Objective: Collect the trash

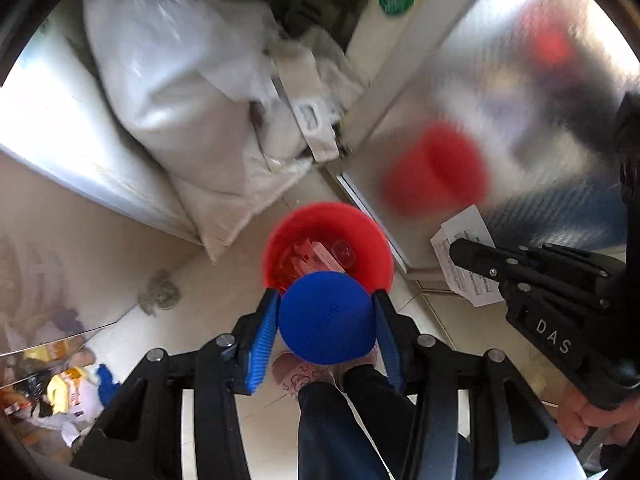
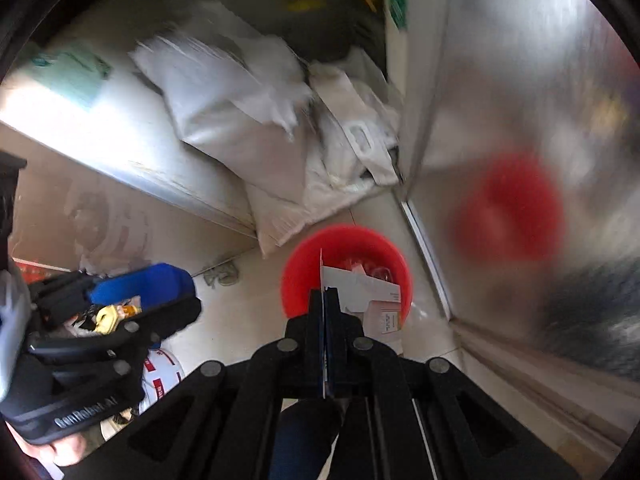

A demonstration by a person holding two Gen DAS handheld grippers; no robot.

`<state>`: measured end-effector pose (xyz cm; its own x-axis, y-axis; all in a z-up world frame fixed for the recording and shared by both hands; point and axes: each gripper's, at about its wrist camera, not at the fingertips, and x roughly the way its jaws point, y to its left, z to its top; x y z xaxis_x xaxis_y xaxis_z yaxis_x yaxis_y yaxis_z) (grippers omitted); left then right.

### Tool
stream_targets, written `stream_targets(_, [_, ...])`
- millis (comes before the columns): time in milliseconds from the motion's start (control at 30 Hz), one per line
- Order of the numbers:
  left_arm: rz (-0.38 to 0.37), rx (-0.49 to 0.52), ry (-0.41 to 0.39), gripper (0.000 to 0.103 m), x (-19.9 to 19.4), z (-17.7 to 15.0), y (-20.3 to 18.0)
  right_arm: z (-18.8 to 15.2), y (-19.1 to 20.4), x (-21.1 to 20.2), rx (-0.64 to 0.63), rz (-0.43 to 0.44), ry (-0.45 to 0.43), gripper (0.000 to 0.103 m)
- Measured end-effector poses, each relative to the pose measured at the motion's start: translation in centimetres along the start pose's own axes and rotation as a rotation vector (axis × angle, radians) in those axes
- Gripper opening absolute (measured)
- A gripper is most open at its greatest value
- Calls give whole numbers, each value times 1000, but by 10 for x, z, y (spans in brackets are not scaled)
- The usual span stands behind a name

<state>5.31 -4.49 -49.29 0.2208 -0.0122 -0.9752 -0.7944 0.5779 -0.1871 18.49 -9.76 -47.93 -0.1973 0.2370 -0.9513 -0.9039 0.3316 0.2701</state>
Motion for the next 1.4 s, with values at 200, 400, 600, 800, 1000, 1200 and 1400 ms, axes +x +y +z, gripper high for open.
stream_targets(200, [-42, -5, 35, 44, 65, -4, 3, -8, -26, 57, 30, -11, 29, 0])
stream_targets(400, [-41, 3, 60, 44, 98, -9, 3, -13, -40, 77, 40, -22, 51, 0])
stream_targets(600, [-37, 0, 85, 54, 108, -9, 2, -17, -44, 74, 42, -23, 64, 0])
stream_targets(800, [-50, 22, 72, 54, 98, -9, 1, -18, -41, 64, 1, -21, 70, 0])
stream_targets(1000, [-41, -1, 76, 54, 94, -8, 6, -17, -36, 62, -25, -19, 81, 0])
stream_targets(1200, [-13, -77, 65, 69, 79, -14, 22, -14, -20, 70, -83, 8, 98, 0])
stream_targets(1400, [60, -140, 28, 77, 75, -20, 41, -7, -4, 88, -150, 31, 122, 0])
